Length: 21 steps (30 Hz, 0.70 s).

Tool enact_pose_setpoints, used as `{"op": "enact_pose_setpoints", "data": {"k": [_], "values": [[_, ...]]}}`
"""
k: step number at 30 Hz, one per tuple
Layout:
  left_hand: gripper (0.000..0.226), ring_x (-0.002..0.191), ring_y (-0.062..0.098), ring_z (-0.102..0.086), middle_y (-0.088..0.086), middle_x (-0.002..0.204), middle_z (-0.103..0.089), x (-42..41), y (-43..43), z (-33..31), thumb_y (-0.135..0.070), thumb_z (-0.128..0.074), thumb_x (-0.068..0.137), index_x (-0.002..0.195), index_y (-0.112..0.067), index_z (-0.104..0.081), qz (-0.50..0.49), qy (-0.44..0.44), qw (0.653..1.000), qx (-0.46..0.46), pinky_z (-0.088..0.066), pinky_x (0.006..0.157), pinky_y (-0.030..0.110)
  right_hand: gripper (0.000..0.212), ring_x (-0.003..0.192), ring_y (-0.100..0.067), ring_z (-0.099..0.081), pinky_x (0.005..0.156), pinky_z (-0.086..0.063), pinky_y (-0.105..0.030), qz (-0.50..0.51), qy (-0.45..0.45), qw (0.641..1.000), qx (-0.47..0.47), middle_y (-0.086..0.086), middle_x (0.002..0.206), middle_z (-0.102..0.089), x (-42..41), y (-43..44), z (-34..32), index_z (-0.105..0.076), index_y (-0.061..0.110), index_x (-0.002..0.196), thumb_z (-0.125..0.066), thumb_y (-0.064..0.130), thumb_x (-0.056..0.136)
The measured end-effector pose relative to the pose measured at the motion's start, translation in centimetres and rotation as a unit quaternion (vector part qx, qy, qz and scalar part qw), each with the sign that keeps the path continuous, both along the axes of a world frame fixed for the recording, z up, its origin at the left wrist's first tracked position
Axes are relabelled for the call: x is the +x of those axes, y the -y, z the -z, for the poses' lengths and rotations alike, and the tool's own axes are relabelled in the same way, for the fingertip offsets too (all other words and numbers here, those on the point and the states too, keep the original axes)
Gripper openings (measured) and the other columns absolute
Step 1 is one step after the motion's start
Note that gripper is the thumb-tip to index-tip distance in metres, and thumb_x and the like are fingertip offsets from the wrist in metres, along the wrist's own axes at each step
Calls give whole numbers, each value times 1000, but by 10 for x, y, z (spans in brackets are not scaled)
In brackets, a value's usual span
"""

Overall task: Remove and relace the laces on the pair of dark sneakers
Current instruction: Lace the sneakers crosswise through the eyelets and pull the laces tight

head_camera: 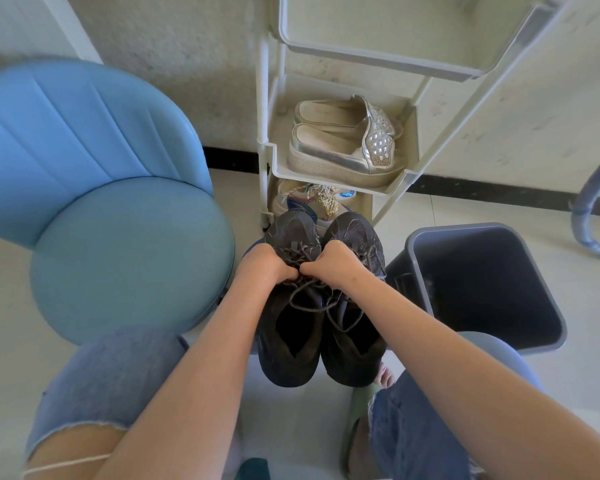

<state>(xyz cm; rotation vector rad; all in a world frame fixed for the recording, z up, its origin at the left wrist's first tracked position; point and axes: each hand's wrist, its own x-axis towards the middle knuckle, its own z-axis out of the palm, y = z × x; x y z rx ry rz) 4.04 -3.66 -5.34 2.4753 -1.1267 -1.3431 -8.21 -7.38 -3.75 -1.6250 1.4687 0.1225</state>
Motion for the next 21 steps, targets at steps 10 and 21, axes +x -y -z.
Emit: {"op": "enact_pose_setpoints", "data": {"k": [10,21], "values": [[38,35,7,-37,-1,44,-46,-7,-39,-2,-20,-66,88,56,-10,-48,-238,-184,944,-132,-32,40,17,43,46,-13,-33,45,-29,-23,34,-1,999,-20,1,53,-34,2,-9,4,-34,12,56,-65,20,86],[15,61,5,-52,-6,64,-55,-28,-64,6,-22,-55,94,80,-19,-58,-244,-182,904,-299,-40,59,14,42,46,-13,-34,44,-29,-23,59,23,997,-43,0,54,-37,2,-13,7,-35,13,55,-63,19,85]]}}
